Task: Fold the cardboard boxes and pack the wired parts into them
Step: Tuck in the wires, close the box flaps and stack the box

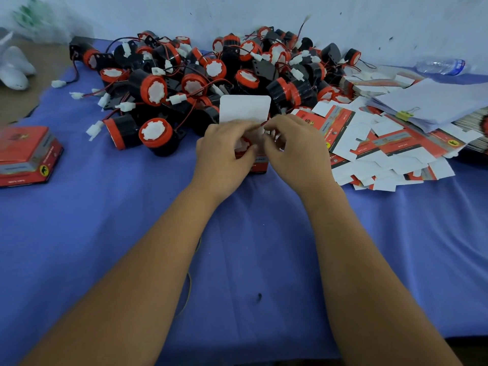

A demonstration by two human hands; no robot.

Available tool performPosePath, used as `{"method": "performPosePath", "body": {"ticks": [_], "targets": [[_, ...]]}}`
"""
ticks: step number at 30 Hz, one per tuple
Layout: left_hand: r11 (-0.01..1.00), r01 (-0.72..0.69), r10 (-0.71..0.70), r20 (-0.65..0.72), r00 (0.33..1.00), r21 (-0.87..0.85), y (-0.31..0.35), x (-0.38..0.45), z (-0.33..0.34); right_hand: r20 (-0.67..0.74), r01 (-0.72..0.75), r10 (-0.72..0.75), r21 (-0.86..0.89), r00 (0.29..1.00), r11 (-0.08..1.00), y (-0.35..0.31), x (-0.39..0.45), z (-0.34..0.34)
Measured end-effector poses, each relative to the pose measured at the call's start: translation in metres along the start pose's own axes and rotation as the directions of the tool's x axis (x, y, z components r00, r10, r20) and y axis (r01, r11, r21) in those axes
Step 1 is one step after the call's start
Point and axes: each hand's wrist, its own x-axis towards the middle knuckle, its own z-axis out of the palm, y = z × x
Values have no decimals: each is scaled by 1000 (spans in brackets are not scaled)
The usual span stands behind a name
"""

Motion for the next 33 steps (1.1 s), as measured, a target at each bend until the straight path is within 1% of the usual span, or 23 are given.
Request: {"method": "performPosePath", "body": {"ticks": [2,3,6,8,11,13,14,16,19,22,23,25,27,30,31,33], "targets": [[998,-27,28,-18,999,61,0,-1,0,3,-12,12,23,1000,1000,-1,0,-1],[997,-30,31,-24,999,70,0,-2,0,4,-47,46,79,999,996,-1,0,-1],[999,-4,5,-26,1000,34,-1,-1,1,-11,-206,219,304,976,930,-4,0,-4],[1000,13,-12,-26,1000,20,0,1,1,15,-289,309,402,951,869,-5,2,-6],[998,38,-35,-45,998,59,4,1,3,76,-358,362,440,929,824,-5,6,-10],[994,60,-55,-56,997,87,6,1,5,83,-379,383,439,920,815,-4,9,-13],[992,76,-70,-58,996,103,7,1,7,68,-377,385,414,920,828,-5,9,-13],[987,105,-98,-64,993,121,9,2,10,9,-342,357,311,934,887,-6,9,-11],[992,118,-114,-75,991,53,12,4,11,-33,-197,198,32,980,980,-12,8,-8],[992,114,-118,-71,990,-59,12,5,10,6,-38,41,-231,999,972,-17,8,-6],[990,113,-119,-66,991,-87,11,5,10,22,-11,17,-277,1000,961,-18,8,-5],[988,109,-116,-61,991,-108,11,5,10,34,-7,17,-290,999,957,-17,7,-4],[989,117,-123,-60,991,-94,11,3,9,12,-34,37,-214,999,976,-13,7,-4],[986,136,-140,-37,989,-95,9,1,8,-36,-65,66,25,997,998,-12,4,-6],[984,152,-155,-26,988,-94,8,1,7,-65,-87,96,127,993,988,-12,3,-8],[982,176,-176,2,984,-74,6,2,6,-111,-153,199,330,974,932,-12,4,-11]]}}
